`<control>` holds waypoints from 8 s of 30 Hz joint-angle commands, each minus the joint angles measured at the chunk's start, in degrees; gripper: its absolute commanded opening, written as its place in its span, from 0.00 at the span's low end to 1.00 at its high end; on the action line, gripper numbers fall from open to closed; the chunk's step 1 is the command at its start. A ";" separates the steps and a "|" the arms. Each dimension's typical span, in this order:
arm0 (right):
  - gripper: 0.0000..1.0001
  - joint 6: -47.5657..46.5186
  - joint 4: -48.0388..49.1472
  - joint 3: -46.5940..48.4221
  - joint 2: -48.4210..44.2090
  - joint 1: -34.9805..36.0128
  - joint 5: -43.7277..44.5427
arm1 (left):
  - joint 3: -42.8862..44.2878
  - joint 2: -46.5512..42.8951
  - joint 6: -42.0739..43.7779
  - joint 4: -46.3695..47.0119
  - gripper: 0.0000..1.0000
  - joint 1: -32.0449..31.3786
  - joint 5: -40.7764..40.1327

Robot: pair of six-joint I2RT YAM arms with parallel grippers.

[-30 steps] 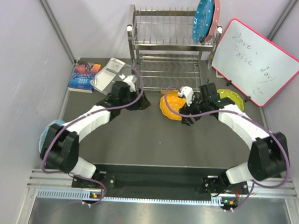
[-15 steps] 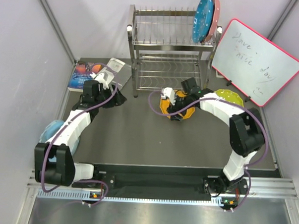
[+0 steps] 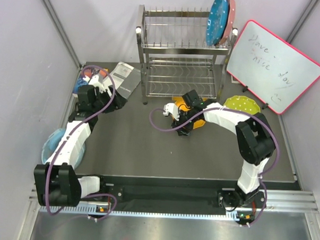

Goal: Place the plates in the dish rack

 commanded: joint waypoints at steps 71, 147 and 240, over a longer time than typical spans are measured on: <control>0.64 62.81 22.94 -13.01 2.79 -25.87 -21.30 | -5.75 33.96 -24.42 30.15 0.66 -28.37 5.02; 0.00 48.49 -10.45 71.09 -8.73 -17.08 -10.88 | -4.67 -16.38 28.23 -2.02 0.85 -17.21 6.25; 0.01 14.57 42.12 68.20 14.65 -4.42 62.90 | -21.47 -13.84 11.00 22.86 0.83 -16.59 5.90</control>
